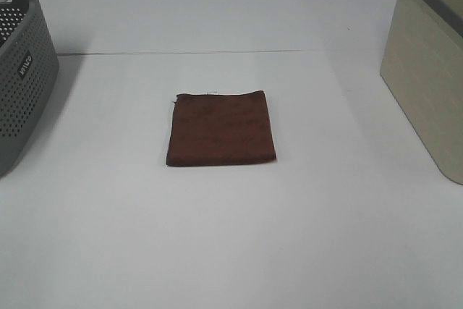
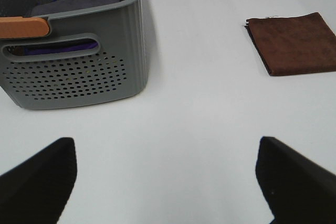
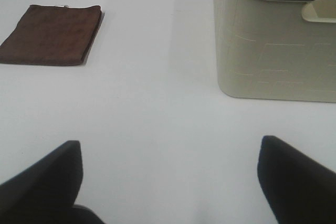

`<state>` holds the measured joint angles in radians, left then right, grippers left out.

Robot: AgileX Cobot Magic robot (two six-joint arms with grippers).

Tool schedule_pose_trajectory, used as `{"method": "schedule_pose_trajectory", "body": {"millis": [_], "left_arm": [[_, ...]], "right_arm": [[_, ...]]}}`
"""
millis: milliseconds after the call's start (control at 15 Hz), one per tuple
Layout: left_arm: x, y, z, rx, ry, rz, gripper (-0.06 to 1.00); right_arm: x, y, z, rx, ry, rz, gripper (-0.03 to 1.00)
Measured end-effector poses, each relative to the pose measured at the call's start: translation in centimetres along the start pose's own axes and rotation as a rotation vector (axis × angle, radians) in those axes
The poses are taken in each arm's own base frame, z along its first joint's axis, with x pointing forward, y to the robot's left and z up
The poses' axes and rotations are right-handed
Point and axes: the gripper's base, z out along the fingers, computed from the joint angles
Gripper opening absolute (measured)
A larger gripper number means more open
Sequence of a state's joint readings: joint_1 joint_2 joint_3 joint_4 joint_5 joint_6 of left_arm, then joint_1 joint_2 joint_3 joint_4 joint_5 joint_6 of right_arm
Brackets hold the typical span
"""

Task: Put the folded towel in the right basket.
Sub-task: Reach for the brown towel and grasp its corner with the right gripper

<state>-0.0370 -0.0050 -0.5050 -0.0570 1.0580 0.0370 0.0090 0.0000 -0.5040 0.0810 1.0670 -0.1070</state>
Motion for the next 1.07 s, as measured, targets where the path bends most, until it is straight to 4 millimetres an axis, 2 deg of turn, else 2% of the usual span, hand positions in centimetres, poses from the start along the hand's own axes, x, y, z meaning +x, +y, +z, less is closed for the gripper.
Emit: {"method": "schedule_pose_trajectory", "body": {"millis": [1067], "left_arm": [[0.00,0.00,0.00,0.000,0.000,0.000,0.88]], "right_arm": [[0.00,0.00,0.00,0.000,0.000,0.000,0.85]]}}
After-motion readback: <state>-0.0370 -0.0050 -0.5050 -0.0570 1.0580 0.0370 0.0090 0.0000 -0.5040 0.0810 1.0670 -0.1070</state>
